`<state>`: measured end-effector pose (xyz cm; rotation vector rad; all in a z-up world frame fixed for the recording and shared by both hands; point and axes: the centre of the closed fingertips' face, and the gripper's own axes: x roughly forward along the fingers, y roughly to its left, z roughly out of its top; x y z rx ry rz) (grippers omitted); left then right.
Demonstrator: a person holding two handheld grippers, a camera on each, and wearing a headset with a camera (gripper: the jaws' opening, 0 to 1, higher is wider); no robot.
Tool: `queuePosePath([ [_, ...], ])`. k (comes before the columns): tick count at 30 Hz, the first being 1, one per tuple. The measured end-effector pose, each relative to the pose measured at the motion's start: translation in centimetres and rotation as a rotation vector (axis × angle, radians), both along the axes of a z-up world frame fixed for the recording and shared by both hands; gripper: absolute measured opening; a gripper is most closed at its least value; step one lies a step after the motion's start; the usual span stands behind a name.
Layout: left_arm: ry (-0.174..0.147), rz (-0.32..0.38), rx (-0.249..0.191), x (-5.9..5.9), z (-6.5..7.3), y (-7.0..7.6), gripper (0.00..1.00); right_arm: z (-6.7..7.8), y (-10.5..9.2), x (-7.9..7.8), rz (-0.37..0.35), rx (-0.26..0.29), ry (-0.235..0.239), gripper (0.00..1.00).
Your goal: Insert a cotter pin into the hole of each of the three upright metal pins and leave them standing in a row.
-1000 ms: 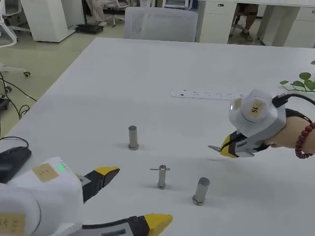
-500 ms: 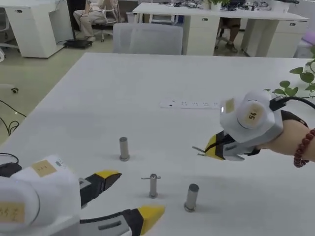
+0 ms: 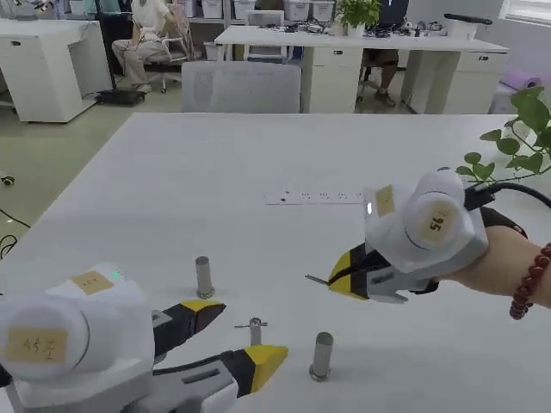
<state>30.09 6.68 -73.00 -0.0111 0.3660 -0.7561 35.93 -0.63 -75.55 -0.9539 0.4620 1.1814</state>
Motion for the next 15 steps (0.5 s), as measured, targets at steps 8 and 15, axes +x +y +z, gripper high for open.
queuePosePath([
  [8, 0.024, 0.005, -0.043, 0.4, 0.3, -0.8, 0.41, 0.4, 1.0, -2.0, 0.039, 0.019, -0.002, 0.03],
  [15, 0.052, -0.01, -0.064, 0.5, 0.0, -1.9, 0.35, 0.5, 1.7, -3.5, 0.089, 0.02, -0.012, 0.03],
])
